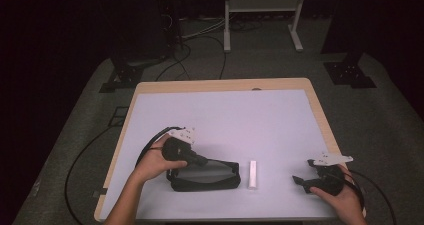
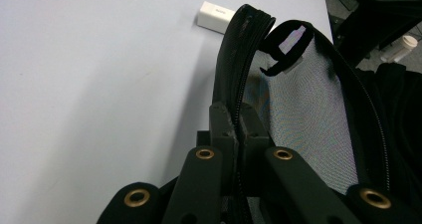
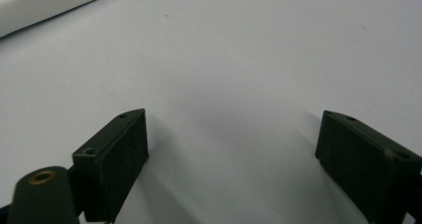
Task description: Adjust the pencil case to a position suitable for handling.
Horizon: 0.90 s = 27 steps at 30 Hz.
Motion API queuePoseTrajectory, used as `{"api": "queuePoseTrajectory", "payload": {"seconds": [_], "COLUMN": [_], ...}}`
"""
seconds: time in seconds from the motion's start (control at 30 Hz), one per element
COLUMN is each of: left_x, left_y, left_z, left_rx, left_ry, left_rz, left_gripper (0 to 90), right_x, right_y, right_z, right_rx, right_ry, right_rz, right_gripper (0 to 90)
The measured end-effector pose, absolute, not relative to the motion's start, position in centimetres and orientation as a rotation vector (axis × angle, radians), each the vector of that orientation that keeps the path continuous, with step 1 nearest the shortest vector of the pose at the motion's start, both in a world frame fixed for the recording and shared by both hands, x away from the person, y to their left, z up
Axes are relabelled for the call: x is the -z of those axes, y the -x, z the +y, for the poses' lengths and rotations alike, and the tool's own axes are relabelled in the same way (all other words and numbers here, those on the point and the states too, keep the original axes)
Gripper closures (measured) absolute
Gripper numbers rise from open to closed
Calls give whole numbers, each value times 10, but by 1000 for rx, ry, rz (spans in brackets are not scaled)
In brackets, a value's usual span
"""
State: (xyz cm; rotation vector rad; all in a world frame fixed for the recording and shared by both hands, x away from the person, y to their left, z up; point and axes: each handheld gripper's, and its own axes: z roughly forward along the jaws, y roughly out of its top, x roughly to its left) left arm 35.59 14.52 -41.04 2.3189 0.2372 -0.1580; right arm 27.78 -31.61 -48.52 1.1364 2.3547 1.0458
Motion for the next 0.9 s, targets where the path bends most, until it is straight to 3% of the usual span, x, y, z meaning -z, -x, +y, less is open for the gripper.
{"api": "queuePoseTrajectory", "payload": {"seconds": [0.5,0.9], "left_x": [420,409], "left_y": [-359,-354], "left_z": [145,154], "left_rx": [161,95], "left_ry": [-2332,-2288], "left_rz": [262,304], "left_gripper": [826,589], "right_x": [485,485], "right_y": [-278,-278], "right_z": [-316,-316], "right_rx": [-1046,-1047], "right_ry": [-1137,-1137], "right_rz": [2355,2355], "right_gripper": [122,123]}}
